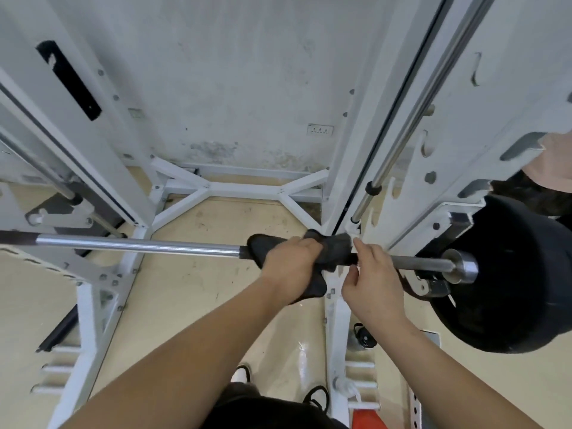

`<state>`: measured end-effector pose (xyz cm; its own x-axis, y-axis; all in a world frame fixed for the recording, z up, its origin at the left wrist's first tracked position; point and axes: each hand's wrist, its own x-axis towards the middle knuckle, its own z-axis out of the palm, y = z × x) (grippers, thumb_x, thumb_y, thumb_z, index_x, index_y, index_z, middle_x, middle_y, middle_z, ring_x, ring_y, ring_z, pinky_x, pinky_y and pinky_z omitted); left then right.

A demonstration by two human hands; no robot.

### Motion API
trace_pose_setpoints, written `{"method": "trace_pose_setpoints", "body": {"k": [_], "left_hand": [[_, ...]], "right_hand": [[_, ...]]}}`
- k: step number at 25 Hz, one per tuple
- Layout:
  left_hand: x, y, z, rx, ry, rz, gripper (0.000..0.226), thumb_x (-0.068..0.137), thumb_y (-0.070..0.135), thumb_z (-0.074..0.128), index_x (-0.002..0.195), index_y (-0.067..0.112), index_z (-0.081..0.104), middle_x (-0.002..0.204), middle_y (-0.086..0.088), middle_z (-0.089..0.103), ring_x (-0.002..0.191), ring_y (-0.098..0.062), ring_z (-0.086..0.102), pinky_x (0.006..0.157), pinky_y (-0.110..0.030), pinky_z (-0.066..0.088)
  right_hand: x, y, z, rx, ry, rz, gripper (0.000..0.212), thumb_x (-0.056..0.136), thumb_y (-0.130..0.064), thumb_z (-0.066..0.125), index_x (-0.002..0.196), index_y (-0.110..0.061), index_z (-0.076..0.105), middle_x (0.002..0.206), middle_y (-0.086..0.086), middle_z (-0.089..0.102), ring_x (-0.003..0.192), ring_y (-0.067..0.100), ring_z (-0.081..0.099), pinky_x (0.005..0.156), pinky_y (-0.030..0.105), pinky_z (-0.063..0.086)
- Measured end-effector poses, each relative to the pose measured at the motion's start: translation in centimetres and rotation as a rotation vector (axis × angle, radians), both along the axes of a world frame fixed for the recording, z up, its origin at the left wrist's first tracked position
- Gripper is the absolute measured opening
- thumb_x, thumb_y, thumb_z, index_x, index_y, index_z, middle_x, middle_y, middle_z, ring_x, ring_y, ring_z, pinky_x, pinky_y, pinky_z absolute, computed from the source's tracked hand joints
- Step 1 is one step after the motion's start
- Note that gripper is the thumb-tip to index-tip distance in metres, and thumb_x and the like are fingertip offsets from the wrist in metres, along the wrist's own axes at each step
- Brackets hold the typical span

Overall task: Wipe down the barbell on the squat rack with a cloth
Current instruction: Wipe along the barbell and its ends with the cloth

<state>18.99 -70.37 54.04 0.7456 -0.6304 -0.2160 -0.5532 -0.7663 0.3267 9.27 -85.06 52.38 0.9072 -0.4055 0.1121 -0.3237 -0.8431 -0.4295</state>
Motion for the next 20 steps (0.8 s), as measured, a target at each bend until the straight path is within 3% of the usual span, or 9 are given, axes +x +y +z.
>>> {"method": "trace_pose_setpoints", "body": {"k": [4,6,8,11,14,17,20], "left_hand": [[3.2,7.3,0.8,0.252,-0.041,0.154,0.028,0.087,0.014,0.064,0.114,0.021,0.058,0.104,-0.002,0.056,0.102,-0.026,0.059,0.08,-0.037,0.048],[3.4,5.7,1.7,0.226,0.008,0.214,0.023,0.088,0.017,0.064,0.109,0.021,0.057,0.1,-0.001,0.058,0.099,-0.026,0.057,0.075,-0.035,0.045],[1.7,3.1,1.8,0.084,0.029,0.2,0.016,0.095,0.019,0.059,0.11,0.021,0.061,0.107,-0.006,0.067,0.103,-0.028,0.06,0.074,-0.033,0.04],[-2.8,3.7,-0.8,-0.377,0.016,0.188,0.018,0.097,0.017,0.056,0.112,0.018,0.068,0.102,-0.003,0.072,0.096,-0.024,0.066,0.072,-0.033,0.045],[-6.7,8.0,-2.7,-0.62,0.335,0.513,0.023,0.098,0.024,0.052,0.111,0.023,0.072,0.097,0.005,0.076,0.09,-0.016,0.071,0.077,-0.033,0.056],[-6.7,10.1,-4.2,-0.725,0.771,1.127,0.02,0.104,0.025,0.054,0.107,0.019,0.073,0.101,-0.005,0.078,0.094,-0.023,0.073,0.081,-0.035,0.059],[-4.9,9.8,-4.3,-1.008,1.022,1.451,0.032,0.102,0.037,0.058,0.123,0.015,0.066,0.102,-0.012,0.079,0.095,-0.031,0.076,0.087,-0.044,0.061]], "right_hand": [[1.3,2.1,-0.8,-0.063,0.005,0.019,0.037,0.084,-0.006,0.067,0.121,-0.008,0.068,0.111,0.007,0.061,0.107,0.03,0.058,0.09,0.044,0.055],[1.5,2.6,-1.2,-0.111,0.033,0.033,0.035,0.081,-0.004,0.069,0.115,-0.007,0.071,0.109,0.007,0.063,0.105,0.03,0.06,0.089,0.044,0.056],[1.4,3.0,-1.5,-0.166,0.062,0.064,0.035,0.077,-0.002,0.07,0.111,-0.005,0.072,0.11,0.008,0.064,0.104,0.032,0.061,0.091,0.043,0.055],[1.4,2.9,-1.2,-0.212,0.054,0.087,0.026,0.07,0.001,0.069,0.095,-0.007,0.071,0.102,0.007,0.062,0.098,0.032,0.06,0.083,0.041,0.054],[1.8,2.9,-0.7,-0.212,0.023,0.118,0.035,0.073,-0.002,0.071,0.108,-0.009,0.073,0.103,0.005,0.063,0.1,0.03,0.06,0.086,0.042,0.055],[2.4,3.6,-0.7,-0.254,0.008,0.176,0.03,0.079,-0.009,0.073,0.109,-0.01,0.074,0.099,0.003,0.063,0.095,0.028,0.06,0.078,0.038,0.051],[3.3,3.5,-0.9,-0.275,0.038,0.193,0.022,0.082,-0.015,0.072,0.104,-0.013,0.075,0.095,0.001,0.06,0.091,0.026,0.059,0.07,0.033,0.048]]}}
